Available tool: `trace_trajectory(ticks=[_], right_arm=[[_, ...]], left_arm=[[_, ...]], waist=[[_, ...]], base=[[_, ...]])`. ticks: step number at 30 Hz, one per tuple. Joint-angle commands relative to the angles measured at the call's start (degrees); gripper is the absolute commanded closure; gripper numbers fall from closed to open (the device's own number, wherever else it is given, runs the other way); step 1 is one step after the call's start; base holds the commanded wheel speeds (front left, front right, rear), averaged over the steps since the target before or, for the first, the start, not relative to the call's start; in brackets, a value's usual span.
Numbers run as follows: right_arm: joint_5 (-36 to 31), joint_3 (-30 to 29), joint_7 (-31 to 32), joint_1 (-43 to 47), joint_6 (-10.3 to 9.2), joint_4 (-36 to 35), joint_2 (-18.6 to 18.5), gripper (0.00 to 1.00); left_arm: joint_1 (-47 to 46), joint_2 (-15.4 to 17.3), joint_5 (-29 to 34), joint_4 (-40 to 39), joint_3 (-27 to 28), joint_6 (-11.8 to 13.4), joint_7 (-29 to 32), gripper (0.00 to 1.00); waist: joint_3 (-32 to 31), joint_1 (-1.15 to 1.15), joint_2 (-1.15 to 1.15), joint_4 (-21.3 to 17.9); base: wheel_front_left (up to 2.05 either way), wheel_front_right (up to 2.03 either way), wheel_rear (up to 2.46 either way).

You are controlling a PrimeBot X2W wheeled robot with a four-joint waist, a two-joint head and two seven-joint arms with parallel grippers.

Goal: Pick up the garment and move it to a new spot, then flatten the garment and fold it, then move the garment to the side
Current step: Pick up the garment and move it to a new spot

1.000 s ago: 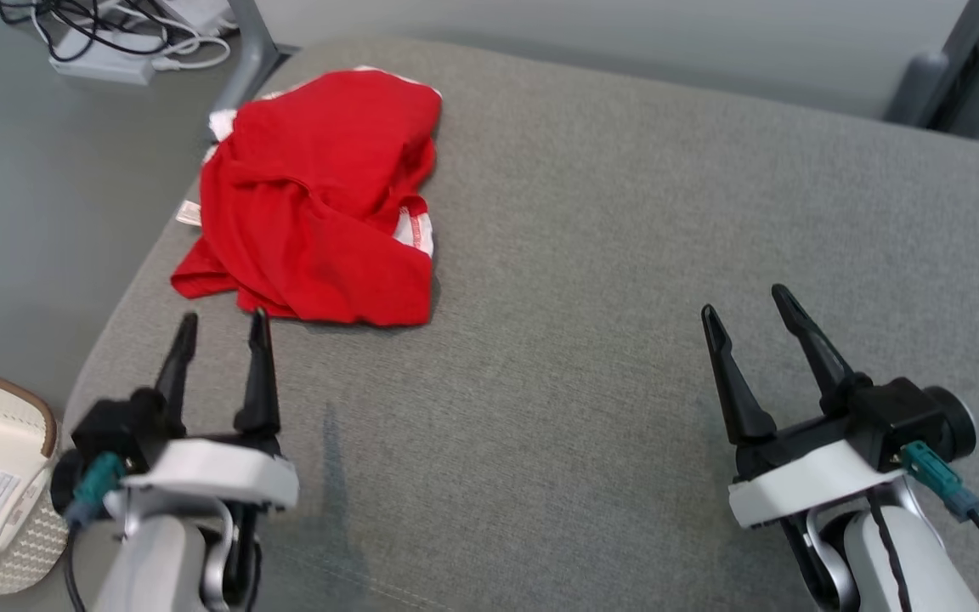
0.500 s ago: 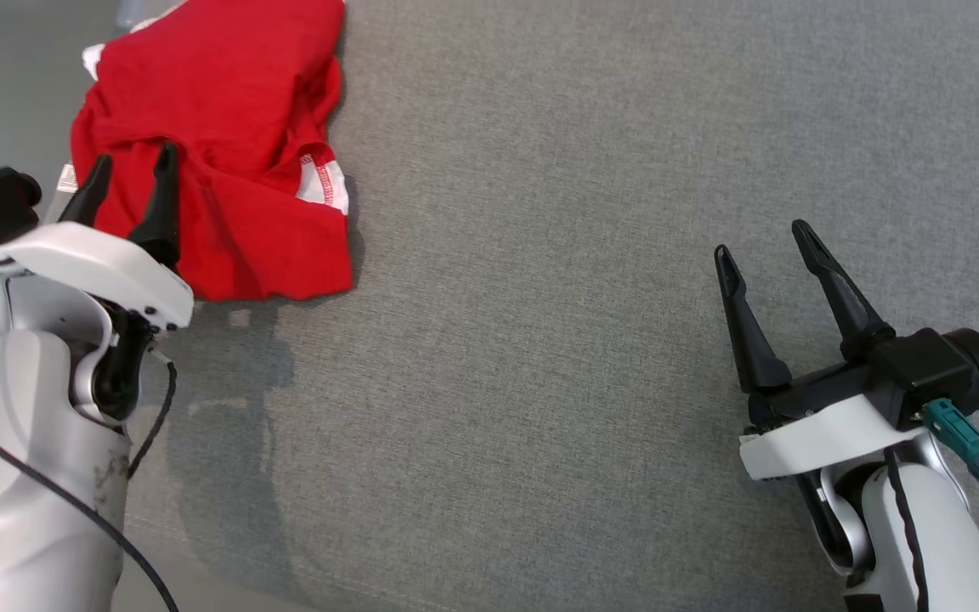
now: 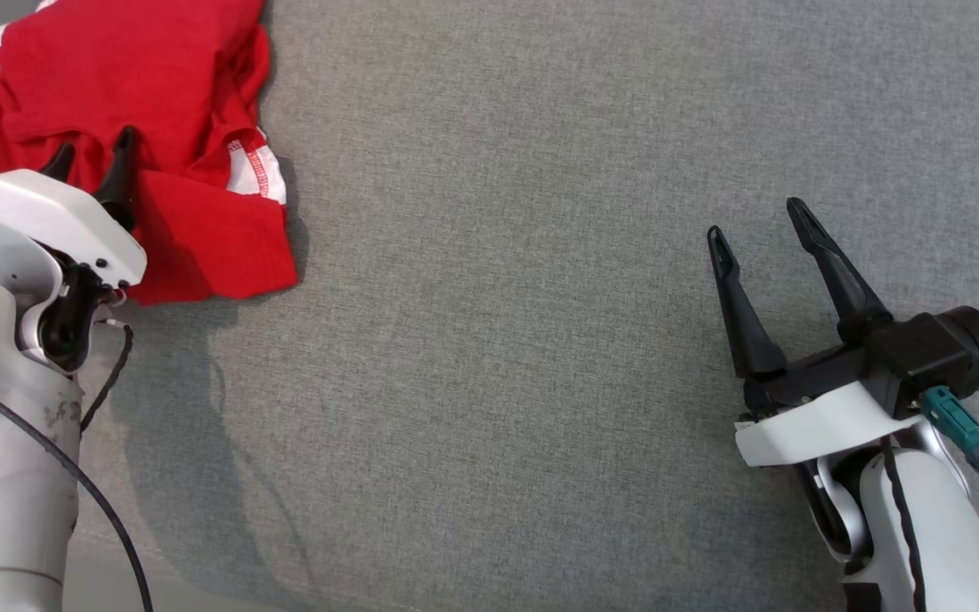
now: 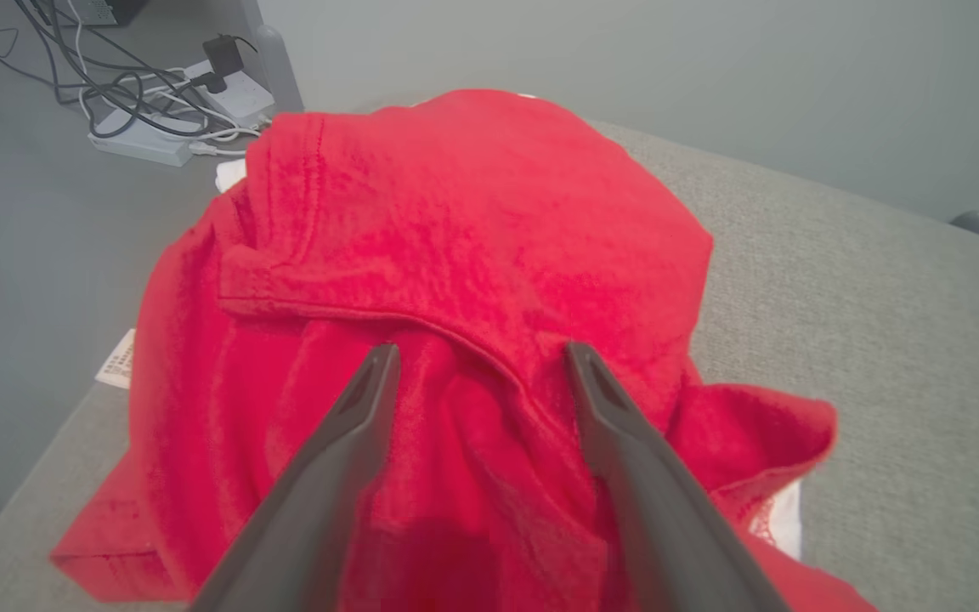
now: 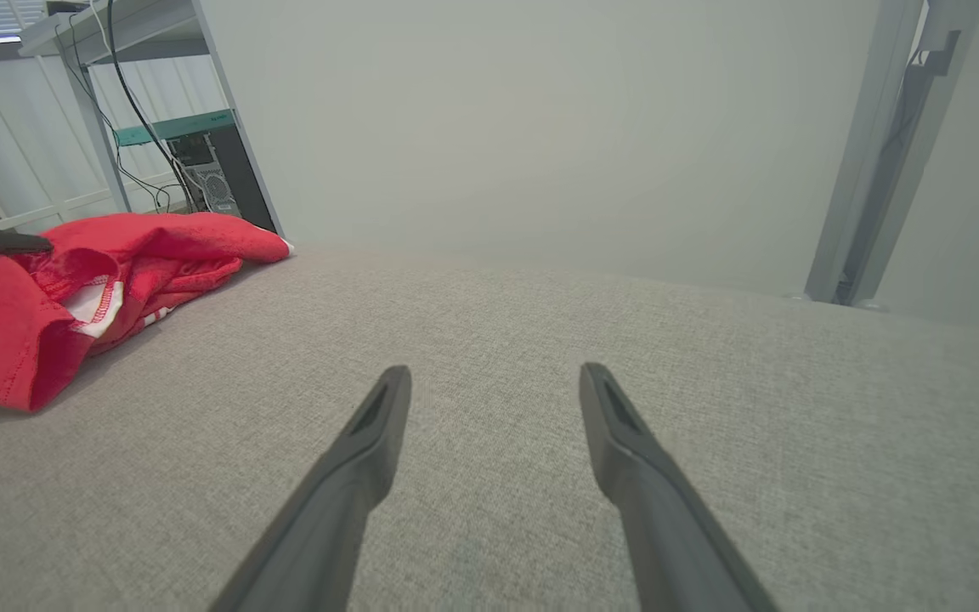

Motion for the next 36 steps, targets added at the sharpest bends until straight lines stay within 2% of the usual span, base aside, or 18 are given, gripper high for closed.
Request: trace_trajectory(ticks=[1, 3, 4, 5, 6, 13, 20, 27, 36], right_arm=[[-0.31, 0.03, 0.0, -0.68, -0.02, -0.12, -0.26, 0.0], [-0.47, 0.12, -0.02, -0.94, -0.02, -0.07, -0.25, 0.0], [-0.52, 0.15, -0.07, -0.94, -0.02, -0.02, -0.25, 0.0], [-0.55, 0.21, -0.16, -0.93, -0.02, 0.08, -0.24, 0.0], [-0.57, 0.27, -0.25, -0.94, -0.02, 0.18, -0.23, 0.0], [-0.37, 0.38, -0.82, -0.86, -0.02, 1.14, -0.13, 0.0], [0.48, 0.74, -1.99, 0.21, -0.02, 2.82, -0.03, 0.0], [2.21, 0.54, -3.34, 1.98, -0.02, 4.76, 0.09, 0.0], [5.72, 0.02, -4.87, 4.1, -0.02, 6.75, 0.1, 0.0]], left_arm=[[-1.37, 0.59, -0.18, 0.6, 0.15, -0.14, -0.36, 0.0], [-2.25, 0.28, -0.64, 2.17, 0.13, -0.31, -0.44, 0.0], [-2.69, 0.26, -0.74, 2.86, 0.18, -0.34, -0.4, 0.49], [-3.16, 0.38, -0.9, 3.54, 0.26, -0.5, -0.57, 0.89], [-3.55, 0.49, -0.96, 4.14, 0.26, -0.62, -0.73, 1.0], [-5.13, 0.82, -2.09, 7.79, 0.02, -1.58, -2.77, 1.0], [-4.82, 1.94, -1.08, 5.24, -0.68, -2.27, -12.14, 1.0], [-3.3, 3.51, 0.18, -2.46, -0.19, -1.94, -20.75, 1.0], [-0.08, 2.97, 0.49, -18.3, 0.2, 0.12, -21.96, 1.0]], waist=[[0.3, 0.0, 0.0, -0.24], [0.54, 0.0, 0.0, -0.42], [0.62, 0.0, 0.0, -0.51], [0.65, 0.0, 0.0, -0.59], [0.64, 0.0, 0.0, -0.65], [-0.25, 0.0, 0.0, -0.76], [-3.9, 0.0, 0.0, -0.58], [-9.58, 0.0, 0.0, -0.32], [-16.14, 0.0, 0.0, -0.94]], base=[[0.0, 0.0, 0.0], [0.0, 0.0, 0.0], [0.0, 0.0, 0.0], [0.0, 0.0, 0.0], [0.0, 0.0, 0.0], [0.0, 0.0, 0.0], [0.0, 0.0, 0.0], [0.0, 0.0, 0.0], [0.0, 0.0, 0.0]])
